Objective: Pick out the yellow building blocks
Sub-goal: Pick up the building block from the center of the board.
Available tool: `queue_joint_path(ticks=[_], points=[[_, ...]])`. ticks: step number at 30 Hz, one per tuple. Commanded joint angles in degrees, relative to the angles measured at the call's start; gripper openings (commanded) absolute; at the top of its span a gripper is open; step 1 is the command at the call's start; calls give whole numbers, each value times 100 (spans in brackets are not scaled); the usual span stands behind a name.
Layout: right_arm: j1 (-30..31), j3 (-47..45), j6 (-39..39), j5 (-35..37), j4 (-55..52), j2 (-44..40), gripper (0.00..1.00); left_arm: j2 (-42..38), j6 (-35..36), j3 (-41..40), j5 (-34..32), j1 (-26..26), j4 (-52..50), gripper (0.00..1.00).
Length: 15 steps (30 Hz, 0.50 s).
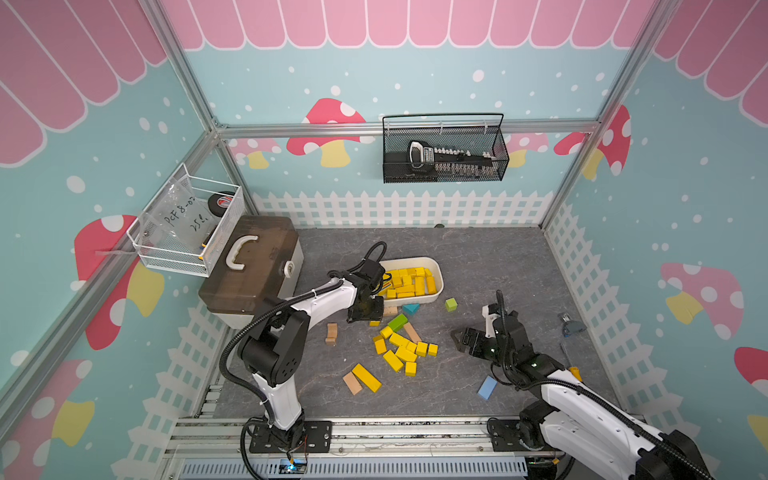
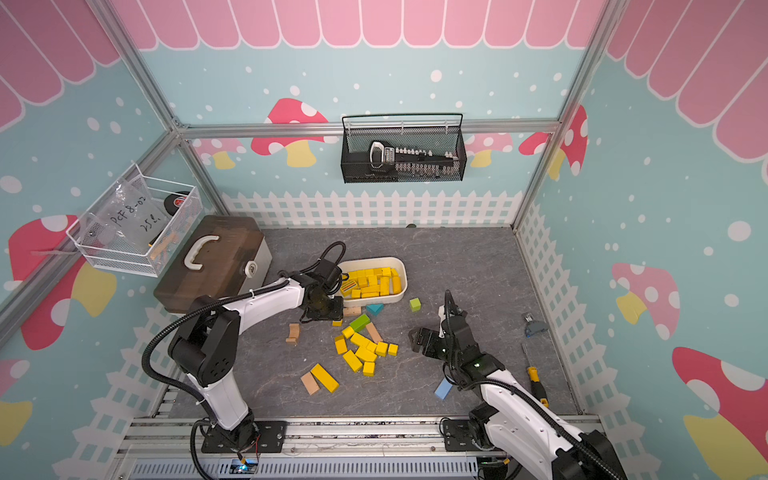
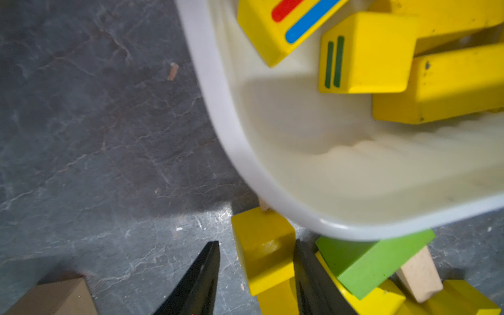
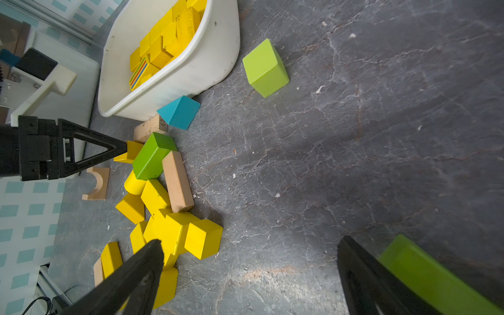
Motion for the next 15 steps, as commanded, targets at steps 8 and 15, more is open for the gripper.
queue_joint_path(ticks=[8, 15], points=[[19, 66, 97, 62, -16, -67, 99, 160, -40, -41, 43, -32, -16, 47], [17, 66, 93, 61, -17, -69, 98, 175, -20, -34, 75, -33, -16, 47]])
